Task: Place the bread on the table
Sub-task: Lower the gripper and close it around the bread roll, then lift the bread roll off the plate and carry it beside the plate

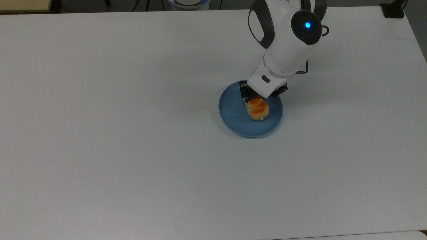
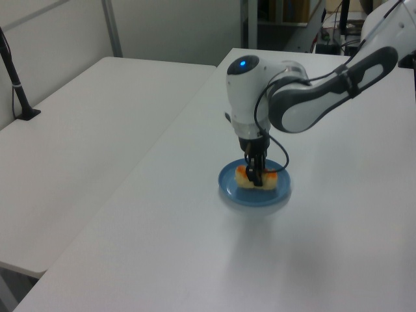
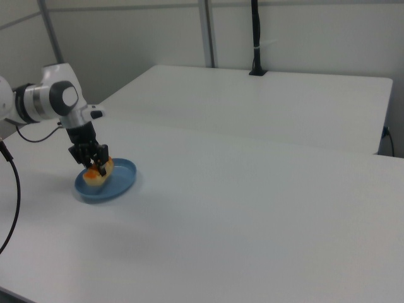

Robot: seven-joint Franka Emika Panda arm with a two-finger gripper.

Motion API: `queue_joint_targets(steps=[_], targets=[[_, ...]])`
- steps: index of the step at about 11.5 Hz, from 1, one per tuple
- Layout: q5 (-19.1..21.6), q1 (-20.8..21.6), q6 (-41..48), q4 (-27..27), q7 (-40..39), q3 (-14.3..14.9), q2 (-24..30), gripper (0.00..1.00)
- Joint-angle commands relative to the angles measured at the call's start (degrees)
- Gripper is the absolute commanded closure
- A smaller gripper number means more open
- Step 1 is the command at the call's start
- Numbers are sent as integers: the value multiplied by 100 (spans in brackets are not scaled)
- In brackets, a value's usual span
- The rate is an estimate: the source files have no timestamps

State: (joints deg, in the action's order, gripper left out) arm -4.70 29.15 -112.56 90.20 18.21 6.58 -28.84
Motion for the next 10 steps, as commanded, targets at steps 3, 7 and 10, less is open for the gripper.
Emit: queue_joint_targets(steps=[3,7,10], targets=[[48,-803,1557,252,-501,-516,1905,55],[100,-1157,1737,2060,-722,-1176,3330,55],[461,-1201,1676,2598,-731,-1177,3824,55]])
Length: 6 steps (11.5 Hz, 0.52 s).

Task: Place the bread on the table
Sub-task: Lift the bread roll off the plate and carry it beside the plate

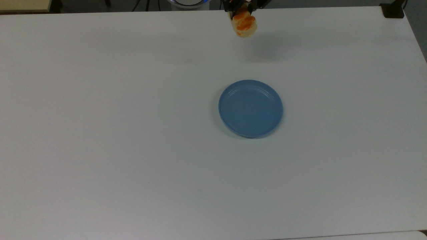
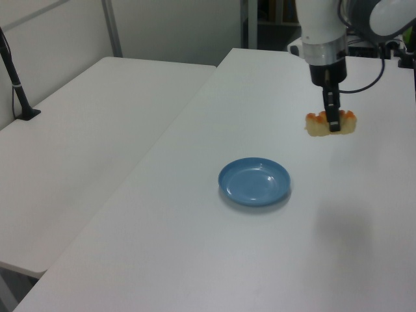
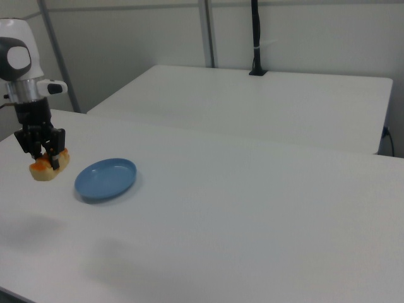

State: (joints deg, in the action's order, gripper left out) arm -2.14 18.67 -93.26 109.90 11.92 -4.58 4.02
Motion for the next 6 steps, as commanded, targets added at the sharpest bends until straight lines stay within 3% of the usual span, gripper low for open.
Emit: queue_joint_targets(steps=[1,3,6], targets=[[205,-101,-306,742,-85,-61,469,55],[144,127,-1102,1181,221,-79,22,55],[-66,294,-1956,1209,872,-79,-787,55]])
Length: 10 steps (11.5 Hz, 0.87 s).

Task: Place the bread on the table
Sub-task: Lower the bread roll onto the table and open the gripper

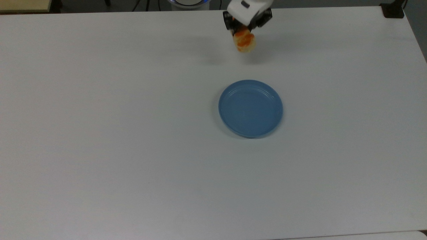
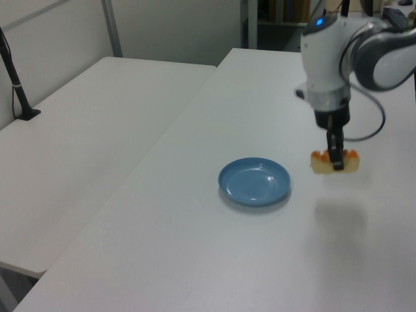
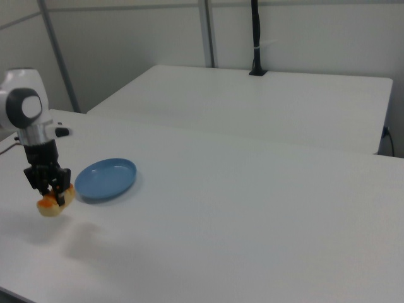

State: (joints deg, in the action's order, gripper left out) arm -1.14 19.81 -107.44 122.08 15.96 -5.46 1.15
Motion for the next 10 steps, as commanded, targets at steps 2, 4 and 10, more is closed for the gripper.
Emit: queue_joint_targets(steps=[2,4,10], targets=[[-281,225,-768,61,584,19,-861,54],[-281,208,-857,88,584,19,-915,30],[-220,16,-53,-707,954,27,-441,0]])
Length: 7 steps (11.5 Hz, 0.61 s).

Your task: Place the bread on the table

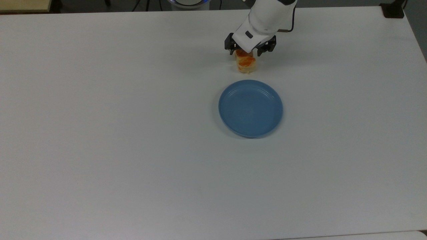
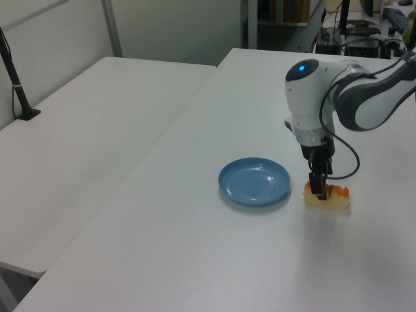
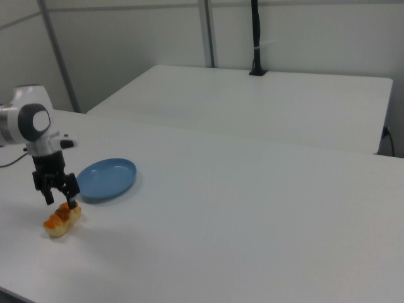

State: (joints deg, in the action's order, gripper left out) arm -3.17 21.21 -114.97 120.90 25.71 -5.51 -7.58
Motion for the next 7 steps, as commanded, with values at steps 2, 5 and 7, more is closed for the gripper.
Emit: queue_joint_targets(steps=[2,5,7], targets=[[70,-424,1579,-1644,-66,76,441,0],[88,-784,2177,-2445,-809,443,503,0],[88,-1230,2391,-2641,-1443,691,581,0]])
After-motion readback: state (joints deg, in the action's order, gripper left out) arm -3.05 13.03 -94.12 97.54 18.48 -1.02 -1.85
